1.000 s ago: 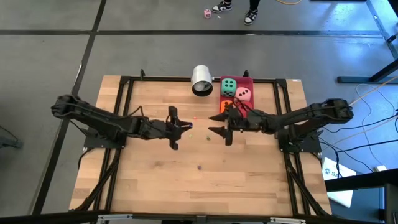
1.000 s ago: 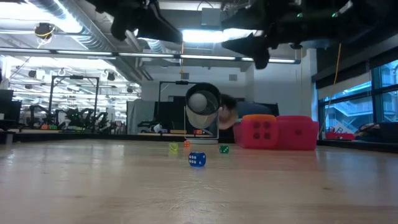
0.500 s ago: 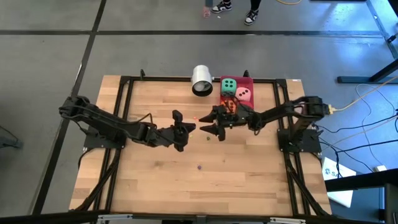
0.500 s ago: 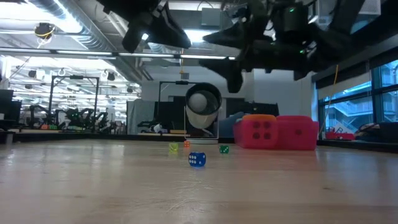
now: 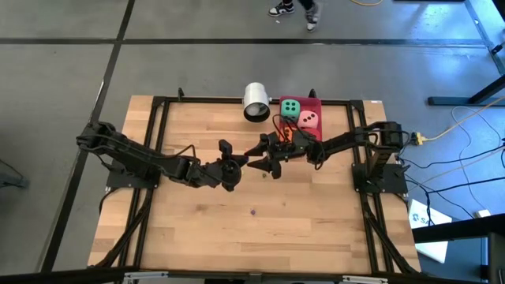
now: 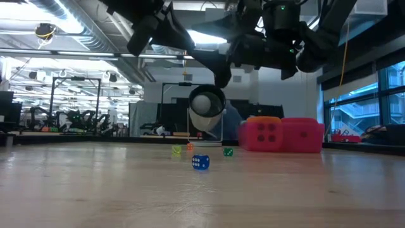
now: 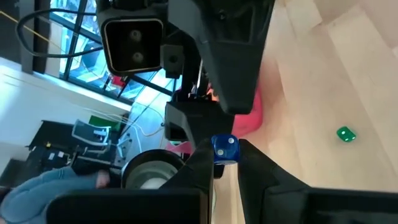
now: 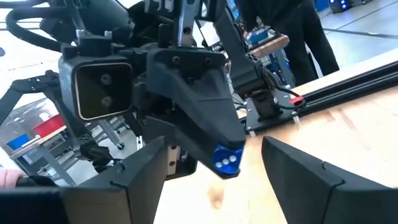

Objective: Pick & Place Dice
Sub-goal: Put the left small blue dice into the red bin

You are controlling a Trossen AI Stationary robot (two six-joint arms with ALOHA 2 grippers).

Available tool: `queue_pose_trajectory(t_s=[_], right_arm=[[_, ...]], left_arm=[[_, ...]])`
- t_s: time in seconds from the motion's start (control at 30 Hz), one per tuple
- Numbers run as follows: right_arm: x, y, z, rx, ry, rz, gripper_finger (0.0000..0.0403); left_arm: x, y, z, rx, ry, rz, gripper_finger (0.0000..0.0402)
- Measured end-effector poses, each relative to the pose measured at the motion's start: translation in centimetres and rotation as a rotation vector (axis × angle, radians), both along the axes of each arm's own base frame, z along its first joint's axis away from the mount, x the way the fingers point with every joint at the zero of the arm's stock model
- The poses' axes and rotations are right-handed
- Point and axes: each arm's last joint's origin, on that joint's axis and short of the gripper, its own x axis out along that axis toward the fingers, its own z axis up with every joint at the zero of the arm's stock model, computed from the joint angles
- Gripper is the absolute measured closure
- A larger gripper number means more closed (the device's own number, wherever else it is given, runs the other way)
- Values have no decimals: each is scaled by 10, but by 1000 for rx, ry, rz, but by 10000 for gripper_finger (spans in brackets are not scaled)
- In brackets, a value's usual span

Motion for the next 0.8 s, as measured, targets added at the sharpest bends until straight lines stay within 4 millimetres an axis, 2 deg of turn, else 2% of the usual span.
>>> queue_pose_trajectory(t_s=[0.23,0.8], right_arm=[[0,0,0,0,0,0,154],[0,0,-1,2,13,-1,253]], left_arm=[[0,0,0,2,1,4,371],[0,0,0,1,2,1,370]])
